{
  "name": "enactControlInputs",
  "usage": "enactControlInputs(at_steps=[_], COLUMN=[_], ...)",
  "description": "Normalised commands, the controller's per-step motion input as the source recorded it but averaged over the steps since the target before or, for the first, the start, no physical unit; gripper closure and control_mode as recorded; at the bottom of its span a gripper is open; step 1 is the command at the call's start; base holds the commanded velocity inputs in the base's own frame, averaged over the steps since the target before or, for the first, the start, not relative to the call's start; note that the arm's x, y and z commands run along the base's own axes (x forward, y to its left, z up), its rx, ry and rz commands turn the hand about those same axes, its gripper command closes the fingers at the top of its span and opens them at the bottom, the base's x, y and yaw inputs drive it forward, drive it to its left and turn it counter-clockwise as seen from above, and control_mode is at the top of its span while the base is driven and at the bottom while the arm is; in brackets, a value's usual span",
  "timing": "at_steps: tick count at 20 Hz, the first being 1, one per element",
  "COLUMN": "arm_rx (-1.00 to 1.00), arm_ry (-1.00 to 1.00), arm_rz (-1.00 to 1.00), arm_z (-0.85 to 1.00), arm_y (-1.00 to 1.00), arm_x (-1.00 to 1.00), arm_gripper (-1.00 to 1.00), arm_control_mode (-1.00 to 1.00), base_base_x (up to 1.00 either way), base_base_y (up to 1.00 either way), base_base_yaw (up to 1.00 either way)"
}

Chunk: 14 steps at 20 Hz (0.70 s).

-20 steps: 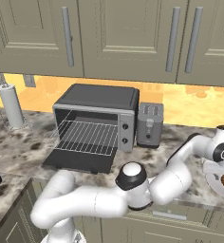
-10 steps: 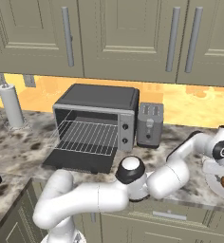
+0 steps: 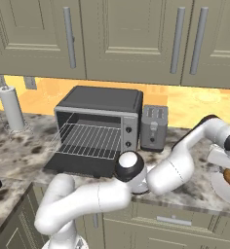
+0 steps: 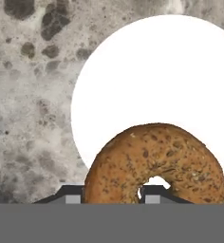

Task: Pick up the bagel from the plate, place it on the toaster oven rack, close the door, and set the timer.

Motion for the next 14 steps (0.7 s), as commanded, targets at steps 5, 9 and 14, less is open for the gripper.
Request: enactControlInputs(at_steps=[5,9,14], arm_rx=[-0.25,-0.39,-0.46], arm_ry=[-0.39,-0.42,-0.46], arm_rz=[0.23,0.23,0.17], arm_z=[0.16,0.00,0.00], arm_y=[1.00,1.00,1.00], arm_x=[-0.56,-0.63,-0.78], arm_gripper=[1.00,1.00,1.00], arm_control_mode=[-1.00,-1.00,-1.00], base_base_x=[0.00,0.00,0.00], base_base_y=[0.00,0.00,0.00], base_base_yaw=[0.00,0.00,0.00])
